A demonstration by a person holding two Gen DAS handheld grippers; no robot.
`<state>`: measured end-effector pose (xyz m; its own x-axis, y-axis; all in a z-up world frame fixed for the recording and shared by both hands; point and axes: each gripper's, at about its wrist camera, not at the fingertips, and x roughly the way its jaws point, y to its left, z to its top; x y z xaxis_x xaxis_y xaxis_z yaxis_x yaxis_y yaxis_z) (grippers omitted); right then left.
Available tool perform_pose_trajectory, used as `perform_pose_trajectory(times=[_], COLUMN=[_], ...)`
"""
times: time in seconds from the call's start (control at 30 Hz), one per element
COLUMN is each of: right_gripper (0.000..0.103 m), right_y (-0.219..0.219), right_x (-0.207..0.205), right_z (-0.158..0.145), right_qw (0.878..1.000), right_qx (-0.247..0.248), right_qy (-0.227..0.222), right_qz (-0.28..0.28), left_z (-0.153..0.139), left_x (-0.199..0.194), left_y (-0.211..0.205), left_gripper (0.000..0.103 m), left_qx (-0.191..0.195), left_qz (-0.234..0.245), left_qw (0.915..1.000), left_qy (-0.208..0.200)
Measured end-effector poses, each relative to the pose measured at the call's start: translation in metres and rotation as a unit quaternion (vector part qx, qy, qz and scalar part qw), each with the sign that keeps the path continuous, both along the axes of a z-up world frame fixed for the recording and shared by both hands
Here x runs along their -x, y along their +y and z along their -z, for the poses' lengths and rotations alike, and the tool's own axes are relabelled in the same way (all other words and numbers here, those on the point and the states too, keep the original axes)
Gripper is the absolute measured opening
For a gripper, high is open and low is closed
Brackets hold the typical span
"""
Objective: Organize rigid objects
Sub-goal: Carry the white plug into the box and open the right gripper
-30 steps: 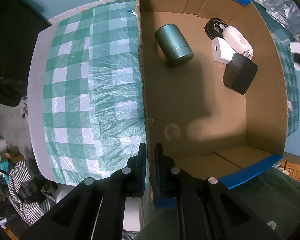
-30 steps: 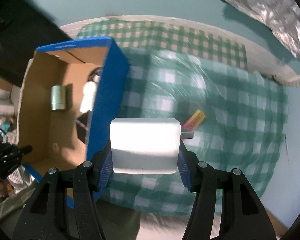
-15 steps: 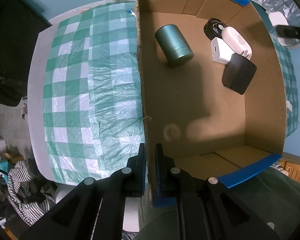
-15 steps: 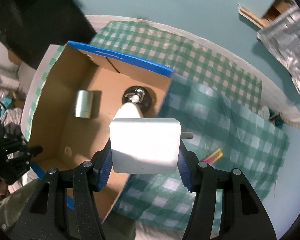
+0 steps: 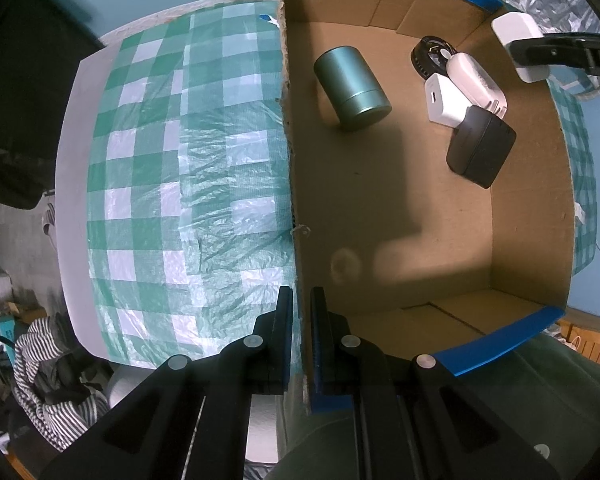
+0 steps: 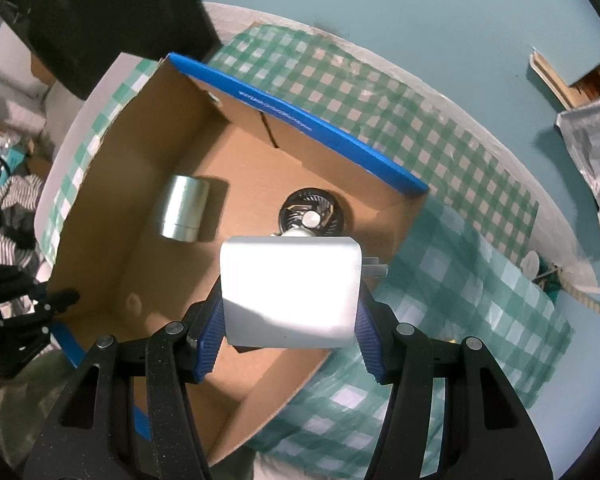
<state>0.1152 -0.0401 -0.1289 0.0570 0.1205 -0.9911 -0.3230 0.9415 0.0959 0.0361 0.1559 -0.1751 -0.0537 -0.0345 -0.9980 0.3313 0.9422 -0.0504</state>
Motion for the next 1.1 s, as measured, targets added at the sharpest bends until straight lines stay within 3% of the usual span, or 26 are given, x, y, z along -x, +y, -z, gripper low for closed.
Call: perform_pose_trajectory(times=[0.47, 1.1], right_gripper=[0.058, 0.058], right_y=[0.01, -0.005], right_x=[-0.012, -0.008], right_z=[0.02, -0.004], right_qw=[1.0, 1.0], right_qx=[0.021, 0.018], right_qy=[0.007, -0.015], right_qz=[-0.011, 0.014], left_z=[0.0, -0.002], left_x=[-0.001, -0.005], left_y=[-0.001, -0.003], left_gripper=[0.008, 0.008], left_qx=[0.0, -0.002], left_qz=[-0.003, -0.001], left_qw=[1.0, 1.0], left_qy=[0.0, 0.001])
